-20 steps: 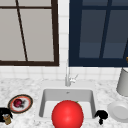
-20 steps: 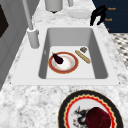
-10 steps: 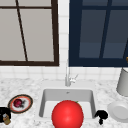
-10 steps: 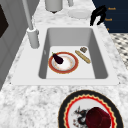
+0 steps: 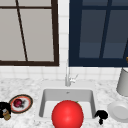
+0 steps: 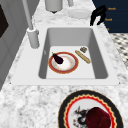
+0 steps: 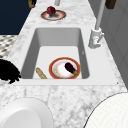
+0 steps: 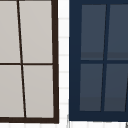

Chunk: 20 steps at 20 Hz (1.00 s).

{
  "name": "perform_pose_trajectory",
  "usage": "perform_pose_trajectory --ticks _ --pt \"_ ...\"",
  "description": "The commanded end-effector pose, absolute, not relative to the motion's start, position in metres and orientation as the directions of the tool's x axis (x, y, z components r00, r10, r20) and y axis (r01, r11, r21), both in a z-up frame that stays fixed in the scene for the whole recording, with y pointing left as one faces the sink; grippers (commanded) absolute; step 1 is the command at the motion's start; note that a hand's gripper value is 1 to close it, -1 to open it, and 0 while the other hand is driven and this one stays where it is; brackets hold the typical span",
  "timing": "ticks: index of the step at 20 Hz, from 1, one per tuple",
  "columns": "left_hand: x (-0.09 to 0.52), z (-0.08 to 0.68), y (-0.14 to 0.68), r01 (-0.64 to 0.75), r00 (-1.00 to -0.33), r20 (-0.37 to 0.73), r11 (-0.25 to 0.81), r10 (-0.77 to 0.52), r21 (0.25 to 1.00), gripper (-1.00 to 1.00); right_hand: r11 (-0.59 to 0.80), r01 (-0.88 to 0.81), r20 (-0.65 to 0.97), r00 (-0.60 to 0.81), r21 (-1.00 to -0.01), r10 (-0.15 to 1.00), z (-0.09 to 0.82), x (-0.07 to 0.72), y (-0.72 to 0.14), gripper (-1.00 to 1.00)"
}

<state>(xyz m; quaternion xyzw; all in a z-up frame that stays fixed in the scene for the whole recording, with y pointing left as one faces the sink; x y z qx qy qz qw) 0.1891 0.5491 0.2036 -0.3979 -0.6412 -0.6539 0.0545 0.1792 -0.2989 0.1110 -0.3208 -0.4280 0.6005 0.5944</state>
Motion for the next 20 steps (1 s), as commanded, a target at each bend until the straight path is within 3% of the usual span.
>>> perform_pose_trajectory --ticks 1,11,20 --pt "0.189 0.230 0.540 0.590 -0.700 0.590 -0.140 0.402 0.795 1.00 0.073 -0.439 0.124 -0.088 -0.895 0.988 0.111 0.179 -0.299 0.00" --pt "0.164 0.272 0.518 0.587 -0.702 0.570 -0.106 0.428 0.803 1.00 0.073 -0.439 0.124 -0.088 -0.895 0.988 0.111 0.179 -0.299 0.00" --pt "0.189 0.277 0.481 0.596 -0.695 0.591 -0.132 0.411 0.792 1.00 0.073 -0.439 0.124 -0.088 -0.895 0.988 0.111 0.179 -0.299 0.00"
